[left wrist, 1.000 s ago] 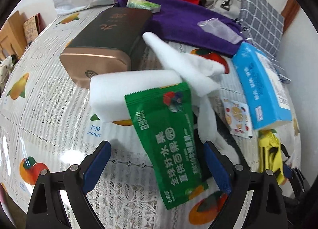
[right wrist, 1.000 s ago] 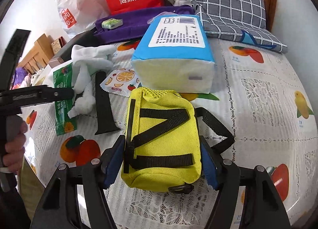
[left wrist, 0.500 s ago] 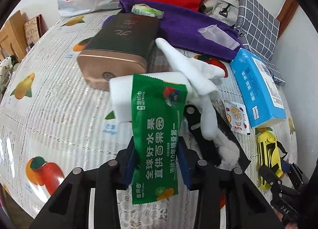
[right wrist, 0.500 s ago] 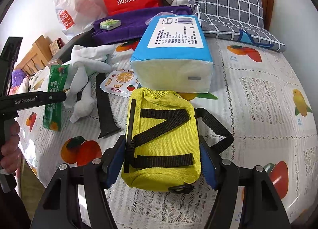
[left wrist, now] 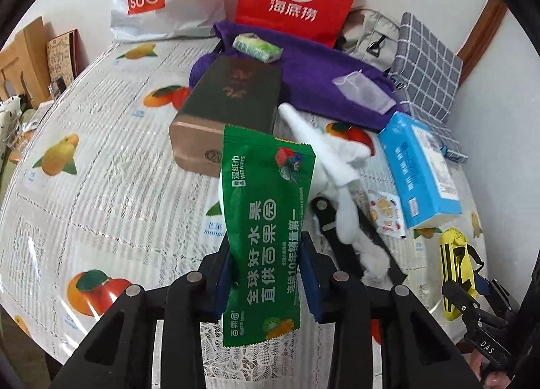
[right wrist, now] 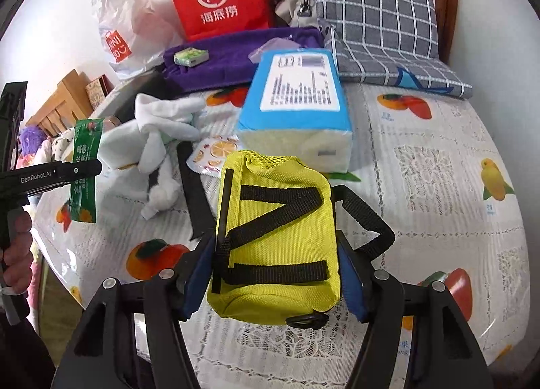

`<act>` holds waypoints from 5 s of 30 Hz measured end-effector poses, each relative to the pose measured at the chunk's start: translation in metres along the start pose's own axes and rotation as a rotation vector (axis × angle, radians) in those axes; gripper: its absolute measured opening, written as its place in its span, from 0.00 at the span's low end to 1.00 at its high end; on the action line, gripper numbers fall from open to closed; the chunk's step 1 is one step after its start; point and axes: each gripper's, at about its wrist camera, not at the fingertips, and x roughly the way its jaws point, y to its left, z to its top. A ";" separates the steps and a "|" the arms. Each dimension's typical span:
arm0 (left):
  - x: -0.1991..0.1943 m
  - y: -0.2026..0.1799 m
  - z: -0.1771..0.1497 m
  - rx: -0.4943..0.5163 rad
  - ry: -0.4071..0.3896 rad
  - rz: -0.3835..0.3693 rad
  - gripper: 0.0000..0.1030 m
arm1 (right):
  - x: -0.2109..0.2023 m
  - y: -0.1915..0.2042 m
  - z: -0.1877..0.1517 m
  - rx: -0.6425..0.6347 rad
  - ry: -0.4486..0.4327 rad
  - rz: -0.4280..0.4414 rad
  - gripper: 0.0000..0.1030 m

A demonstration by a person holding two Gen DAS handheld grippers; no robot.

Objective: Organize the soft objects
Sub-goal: 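Carry the yellow pouch and green snack packet toward the purple towel with both tools, then lower the yellow pouch onto the towel with the right tool while the left tool releases the green packet, then open both tools and withdraw from the purple towel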

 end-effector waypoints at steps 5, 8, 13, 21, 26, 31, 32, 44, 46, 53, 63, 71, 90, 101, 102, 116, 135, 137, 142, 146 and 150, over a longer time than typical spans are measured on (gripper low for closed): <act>-0.014 -0.003 0.012 0.010 -0.026 -0.015 0.33 | -0.016 0.005 0.010 0.001 -0.036 0.017 0.64; -0.023 -0.004 0.020 0.019 -0.048 -0.011 0.33 | -0.023 0.007 0.018 0.007 -0.052 0.030 0.64; -0.035 -0.004 0.031 0.024 -0.075 -0.018 0.33 | -0.036 0.011 0.034 0.003 -0.089 0.029 0.64; -0.050 -0.001 0.050 0.036 -0.106 -0.017 0.33 | -0.050 0.016 0.062 -0.004 -0.134 0.025 0.64; -0.056 0.000 0.063 0.039 -0.122 -0.015 0.33 | -0.054 0.015 0.079 0.009 -0.153 0.020 0.64; -0.057 0.003 0.076 0.027 -0.135 -0.013 0.33 | -0.055 0.015 0.098 0.018 -0.168 0.012 0.64; -0.057 0.004 0.079 0.025 -0.135 -0.015 0.33 | -0.054 0.015 0.101 0.018 -0.171 0.011 0.64; -0.047 0.010 0.112 -0.001 -0.139 -0.013 0.32 | -0.045 0.010 0.141 0.034 -0.185 -0.003 0.64; -0.043 0.011 0.118 -0.006 -0.135 -0.011 0.32 | -0.043 0.009 0.146 0.033 -0.187 -0.001 0.64; -0.031 0.013 0.140 -0.009 -0.137 0.001 0.32 | -0.031 0.007 0.168 0.039 -0.185 0.011 0.64; -0.010 0.026 0.174 -0.048 -0.141 0.027 0.32 | -0.009 0.002 0.200 0.037 -0.191 0.014 0.64; 0.010 0.034 0.199 -0.066 -0.133 0.048 0.32 | 0.015 -0.002 0.230 0.047 -0.193 0.031 0.64; 0.071 0.028 0.244 -0.055 -0.078 0.027 0.32 | 0.098 0.006 0.279 0.005 -0.123 0.062 0.64; 0.123 0.021 0.252 -0.053 0.020 -0.025 0.32 | 0.150 0.002 0.273 0.000 -0.010 0.075 0.64; 0.125 0.021 0.252 -0.051 0.022 -0.029 0.32 | 0.154 0.003 0.273 -0.005 -0.004 0.076 0.64; 0.160 0.017 0.245 -0.049 0.142 -0.066 0.32 | 0.181 0.011 0.271 -0.006 0.081 0.073 0.65; 0.111 0.032 0.217 -0.056 0.096 -0.050 0.63 | 0.136 0.024 0.257 0.011 0.033 0.124 0.74; 0.099 0.037 0.209 -0.057 0.083 -0.045 0.63 | 0.124 0.032 0.247 -0.023 0.017 0.131 0.74; 0.068 0.045 0.189 -0.069 0.036 -0.038 0.63 | 0.097 0.057 0.215 -0.098 -0.011 0.141 0.73; 0.043 0.046 0.170 -0.047 0.008 -0.020 0.63 | 0.080 0.068 0.185 -0.122 0.003 0.149 0.66; 0.027 0.049 0.150 -0.046 -0.010 -0.003 0.63 | 0.073 0.072 0.156 -0.128 0.043 0.135 0.54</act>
